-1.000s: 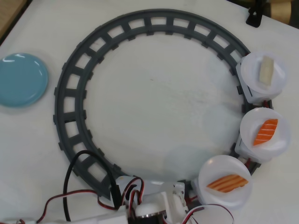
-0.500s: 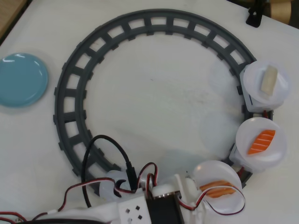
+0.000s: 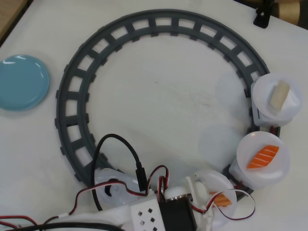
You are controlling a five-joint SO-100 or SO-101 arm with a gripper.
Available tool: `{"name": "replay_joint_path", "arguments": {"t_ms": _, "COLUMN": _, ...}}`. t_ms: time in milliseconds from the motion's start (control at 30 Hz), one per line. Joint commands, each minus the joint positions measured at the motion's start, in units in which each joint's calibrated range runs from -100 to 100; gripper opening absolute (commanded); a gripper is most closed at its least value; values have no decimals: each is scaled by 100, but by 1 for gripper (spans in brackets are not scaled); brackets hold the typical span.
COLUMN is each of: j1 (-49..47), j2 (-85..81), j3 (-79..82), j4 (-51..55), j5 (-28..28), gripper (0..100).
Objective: Pick up the sushi from the Shinkansen and put it on the blue dish
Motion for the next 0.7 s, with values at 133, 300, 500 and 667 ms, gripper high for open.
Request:
{"name": "replay_joint_path", "arguments": {"t_ms": 133, "j1": 71, "j2": -40, "j3": -165, "j4": 154, "j5": -163, "gripper": 29}}
{"name": "replay_joint_path", "arguments": {"t_ms": 300, "j1": 150, "j2": -40, "j3": 25, "j4": 154, "j5": -336, "gripper": 29}}
{"name": "replay_joint_path", "arguments": {"t_ms": 500, "j1": 221, "j2": -73, "j3": 322, "j4": 154, "j5": -613, "gripper": 29}}
{"name": "replay_joint_path", "arguments": {"t_ms": 667, "j1": 212, "j2": -81, "j3": 656, "j4": 154, "j5": -723, "gripper": 29}}
